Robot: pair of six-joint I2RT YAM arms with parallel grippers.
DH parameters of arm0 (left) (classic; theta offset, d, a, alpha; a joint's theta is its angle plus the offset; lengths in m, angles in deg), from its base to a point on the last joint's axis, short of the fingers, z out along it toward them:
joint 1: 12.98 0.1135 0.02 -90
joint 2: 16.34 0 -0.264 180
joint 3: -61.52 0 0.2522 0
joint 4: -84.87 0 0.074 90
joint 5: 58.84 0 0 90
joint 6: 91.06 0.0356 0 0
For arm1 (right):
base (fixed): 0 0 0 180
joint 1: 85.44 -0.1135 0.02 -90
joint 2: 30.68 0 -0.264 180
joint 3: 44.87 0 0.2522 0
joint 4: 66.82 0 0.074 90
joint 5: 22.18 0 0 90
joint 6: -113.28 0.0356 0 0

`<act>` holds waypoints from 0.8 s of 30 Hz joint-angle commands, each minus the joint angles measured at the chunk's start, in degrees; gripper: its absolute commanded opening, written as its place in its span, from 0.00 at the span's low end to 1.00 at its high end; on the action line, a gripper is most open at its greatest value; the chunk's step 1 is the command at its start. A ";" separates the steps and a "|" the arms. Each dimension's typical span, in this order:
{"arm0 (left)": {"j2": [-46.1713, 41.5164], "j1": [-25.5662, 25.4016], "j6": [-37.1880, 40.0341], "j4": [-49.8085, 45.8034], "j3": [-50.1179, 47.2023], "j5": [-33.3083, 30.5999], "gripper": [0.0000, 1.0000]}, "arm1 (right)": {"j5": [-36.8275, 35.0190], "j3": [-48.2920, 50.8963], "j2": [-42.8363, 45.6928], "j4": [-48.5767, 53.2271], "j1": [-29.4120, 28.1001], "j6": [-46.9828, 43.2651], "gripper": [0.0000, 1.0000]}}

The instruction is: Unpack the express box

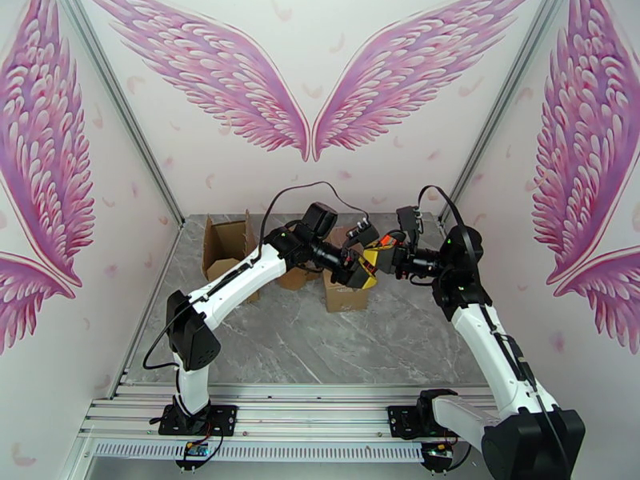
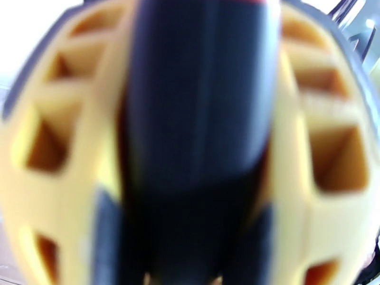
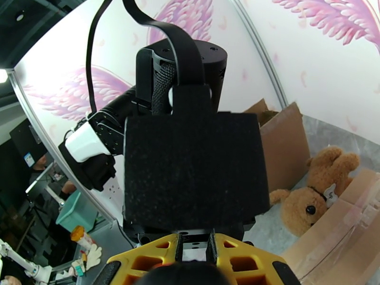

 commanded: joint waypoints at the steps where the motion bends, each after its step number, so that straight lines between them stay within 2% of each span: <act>1: -1.62 0.01 -1.51 3.11 -1.48 -0.97 0.34 | -1.80 -0.49 0.67 0.19 -0.35 -1.28 0.20; 10: -2.22 0.10 -0.99 2.70 -2.66 -2.15 0.39 | -3.33 -0.84 0.88 -1.20 -0.36 -1.04 0.19; 15: -4.80 1.51 -4.32 7.75 -5.89 -6.16 0.50 | -4.49 -1.57 1.11 1.45 -0.29 -3.10 0.19; 18: -7.57 3.48 -8.49 13.70 -9.82 -10.93 0.54 | -7.24 -2.45 1.86 6.97 -0.26 -8.01 0.18; 20: -9.47 4.73 -10.98 16.09 -12.49 -17.51 0.56 | -10.68 -3.16 2.43 11.81 -0.30 -12.30 0.18; 22: -11.36 5.90 -13.93 18.73 -15.76 -21.95 0.58 | -16.13 -3.30 3.05 15.74 -0.26 -16.18 0.16; 24: -13.49 6.66 -18.35 21.16 -19.96 -30.76 0.60 | -25.75 -2.95 3.40 19.54 -0.27 -19.63 0.17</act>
